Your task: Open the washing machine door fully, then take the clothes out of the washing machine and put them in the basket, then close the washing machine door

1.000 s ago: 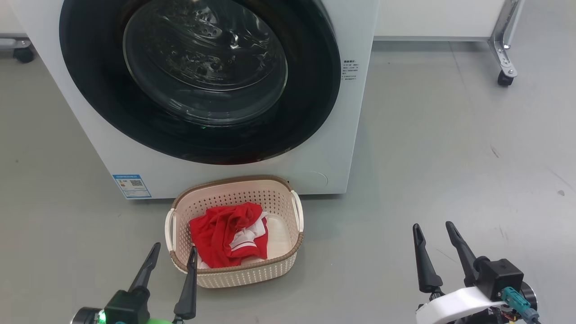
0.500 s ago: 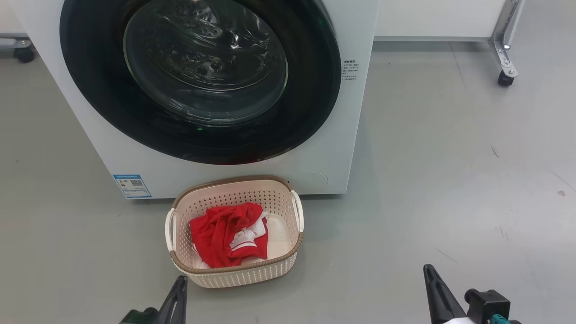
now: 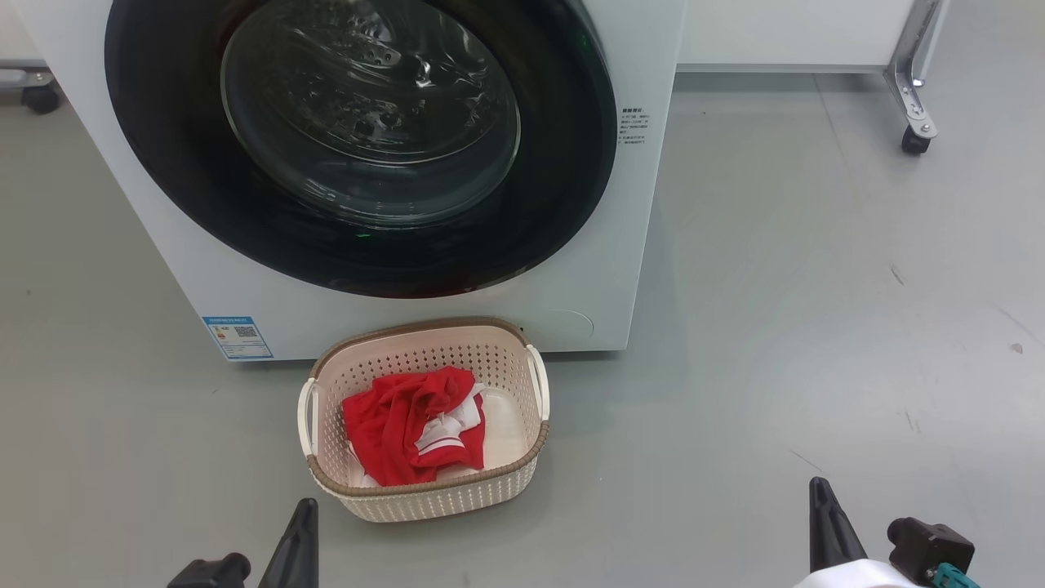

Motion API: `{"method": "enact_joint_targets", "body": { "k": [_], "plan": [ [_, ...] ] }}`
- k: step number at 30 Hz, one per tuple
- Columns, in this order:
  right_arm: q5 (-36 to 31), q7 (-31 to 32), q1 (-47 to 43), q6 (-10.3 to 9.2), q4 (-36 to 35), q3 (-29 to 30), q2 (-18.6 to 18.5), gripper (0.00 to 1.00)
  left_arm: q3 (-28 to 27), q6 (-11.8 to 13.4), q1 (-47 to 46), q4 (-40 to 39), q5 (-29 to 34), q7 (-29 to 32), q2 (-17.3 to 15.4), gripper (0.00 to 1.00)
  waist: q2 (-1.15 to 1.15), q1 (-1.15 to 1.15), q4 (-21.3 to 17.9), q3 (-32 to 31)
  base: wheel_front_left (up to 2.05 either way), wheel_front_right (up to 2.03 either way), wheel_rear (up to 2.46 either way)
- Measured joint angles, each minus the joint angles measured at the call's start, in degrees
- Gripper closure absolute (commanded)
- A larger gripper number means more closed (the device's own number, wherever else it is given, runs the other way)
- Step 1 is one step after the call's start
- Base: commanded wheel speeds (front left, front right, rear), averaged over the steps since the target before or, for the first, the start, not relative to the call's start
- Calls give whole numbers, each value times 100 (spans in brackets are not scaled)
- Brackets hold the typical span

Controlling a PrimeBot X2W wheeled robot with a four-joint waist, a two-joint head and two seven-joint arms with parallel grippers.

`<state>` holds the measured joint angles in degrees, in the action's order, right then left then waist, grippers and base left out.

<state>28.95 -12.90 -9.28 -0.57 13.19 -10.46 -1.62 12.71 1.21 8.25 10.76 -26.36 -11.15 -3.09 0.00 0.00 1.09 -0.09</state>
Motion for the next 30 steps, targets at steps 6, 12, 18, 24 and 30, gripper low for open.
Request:
{"method": "enact_joint_targets", "body": {
  "k": [6,12,18,24,30],
  "plan": [
    [536,109,31,20,-34,99,-24,100,-116,-49,-10,-9,-533,110,-1,100,0,0,-9,5,0,0,0],
    [1024,210,83,51,-48,186,-54,100,-191,-84,-35,-8,-1024,229,-7,100,0,0,-16,8,0,0,0],
    [1483,314,166,103,-51,266,-91,100,-290,-111,-138,-3,-1515,310,-18,100,0,0,-24,11,0,0,0],
    [1870,410,219,148,-49,331,-125,100,-352,-155,-159,12,-1905,404,-36,100,0,0,-30,13,0,0,0],
    [2352,493,321,177,-48,416,-171,100,-437,-211,-253,42,-2364,488,-64,100,0,0,-38,15,0,0,0]
  ]
}}
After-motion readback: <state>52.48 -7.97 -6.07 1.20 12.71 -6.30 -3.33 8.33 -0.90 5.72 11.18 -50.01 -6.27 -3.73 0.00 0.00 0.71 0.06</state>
